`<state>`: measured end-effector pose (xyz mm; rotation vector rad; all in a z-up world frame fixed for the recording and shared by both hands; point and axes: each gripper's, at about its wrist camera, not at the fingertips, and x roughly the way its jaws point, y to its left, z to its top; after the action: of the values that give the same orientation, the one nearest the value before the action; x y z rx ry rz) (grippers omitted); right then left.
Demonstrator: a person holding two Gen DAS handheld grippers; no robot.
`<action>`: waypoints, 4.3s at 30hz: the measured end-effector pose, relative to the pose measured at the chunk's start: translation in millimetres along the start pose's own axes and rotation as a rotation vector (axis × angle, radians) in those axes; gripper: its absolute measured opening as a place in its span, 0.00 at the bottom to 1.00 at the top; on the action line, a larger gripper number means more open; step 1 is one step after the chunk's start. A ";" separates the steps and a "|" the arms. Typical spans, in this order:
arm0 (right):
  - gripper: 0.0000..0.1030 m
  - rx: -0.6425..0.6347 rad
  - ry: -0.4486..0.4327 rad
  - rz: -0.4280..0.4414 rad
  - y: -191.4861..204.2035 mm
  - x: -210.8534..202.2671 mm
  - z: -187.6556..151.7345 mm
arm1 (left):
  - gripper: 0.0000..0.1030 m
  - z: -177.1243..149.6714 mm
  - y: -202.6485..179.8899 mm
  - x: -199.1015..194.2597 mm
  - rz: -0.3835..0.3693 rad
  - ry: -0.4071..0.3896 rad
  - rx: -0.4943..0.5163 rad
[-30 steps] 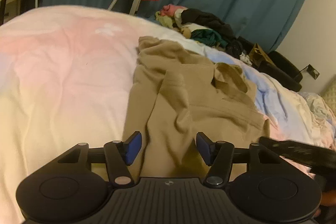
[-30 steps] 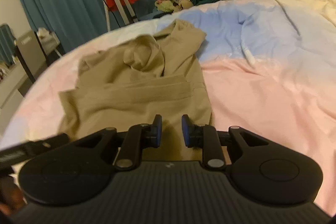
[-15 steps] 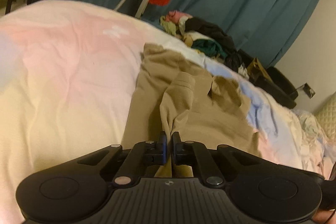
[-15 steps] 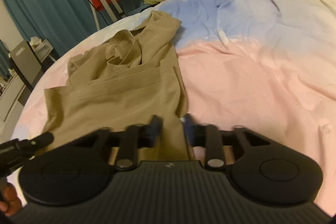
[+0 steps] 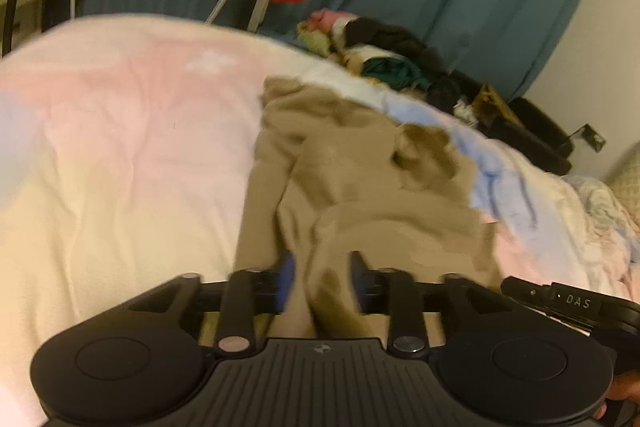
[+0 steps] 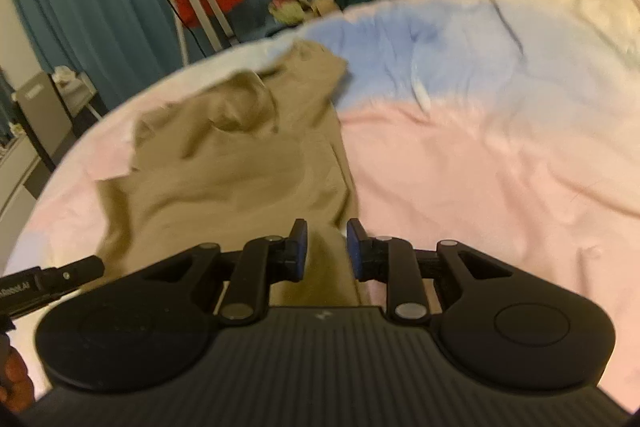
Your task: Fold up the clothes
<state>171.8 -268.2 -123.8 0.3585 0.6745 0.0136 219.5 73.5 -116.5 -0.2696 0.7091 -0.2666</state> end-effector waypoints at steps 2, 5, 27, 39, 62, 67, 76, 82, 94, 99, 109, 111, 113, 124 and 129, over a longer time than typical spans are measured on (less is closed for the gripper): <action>0.25 -0.011 -0.028 0.013 4.7 -18.8 0.8 | 0.57 -3.1 -6.1 -23.0 -0.013 -0.007 0.003; 0.39 0.001 -0.054 0.046 8.7 -46.9 -0.9 | 0.65 -10.5 -12.2 -57.0 -0.058 0.001 -0.025; 0.79 0.856 0.247 0.385 -64.1 -53.8 -102.0 | 0.60 -91.3 66.5 -44.2 -0.214 0.255 -0.797; 0.08 0.750 0.106 0.332 -49.1 -59.7 -81.1 | 0.07 -70.1 60.7 -63.0 -0.274 0.071 -0.699; 0.07 0.652 -0.083 0.360 -35.7 -246.0 -106.2 | 0.05 -125.4 32.4 -253.4 -0.380 -0.062 -0.741; 0.07 0.685 -0.094 0.320 -29.2 -194.2 -55.0 | 0.05 -49.5 10.3 -195.3 -0.319 -0.067 -0.698; 0.08 0.717 0.006 0.214 -32.3 -49.5 14.0 | 0.05 34.4 9.9 -50.3 -0.162 -0.039 -0.568; 0.09 0.810 0.074 0.286 -63.2 8.4 -4.8 | 0.06 20.2 42.4 7.6 -0.184 0.004 -0.536; 0.78 0.436 0.087 0.341 -18.0 -27.7 -2.1 | 0.72 9.0 -8.3 -22.3 -0.127 -0.029 -0.099; 0.51 0.227 0.090 0.266 9.5 -10.6 -5.6 | 0.72 -5.9 -22.3 -0.4 -0.038 0.029 0.032; 0.39 -0.162 0.061 0.059 53.3 37.8 -10.1 | 0.72 -15.4 -27.3 49.1 0.078 0.046 0.168; 0.40 -0.157 0.059 0.068 52.8 23.2 -11.6 | 0.72 -16.3 -30.0 40.2 0.079 0.048 0.174; 0.40 -0.135 0.056 0.086 50.9 3.8 -13.4 | 0.72 -19.5 -31.6 25.7 0.073 0.051 0.163; 0.40 -0.223 0.128 0.016 53.7 -58.8 -71.9 | 0.72 -62.8 -40.2 -40.6 0.041 0.091 0.066; 0.40 -0.271 0.105 -0.013 60.7 -62.6 -75.5 | 0.75 -62.9 -31.9 -64.3 -0.026 0.081 -0.045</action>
<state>82.7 -195.1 -120.2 0.0932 0.7685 0.1115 125.8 55.4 -113.0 -0.3127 0.7927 -0.2874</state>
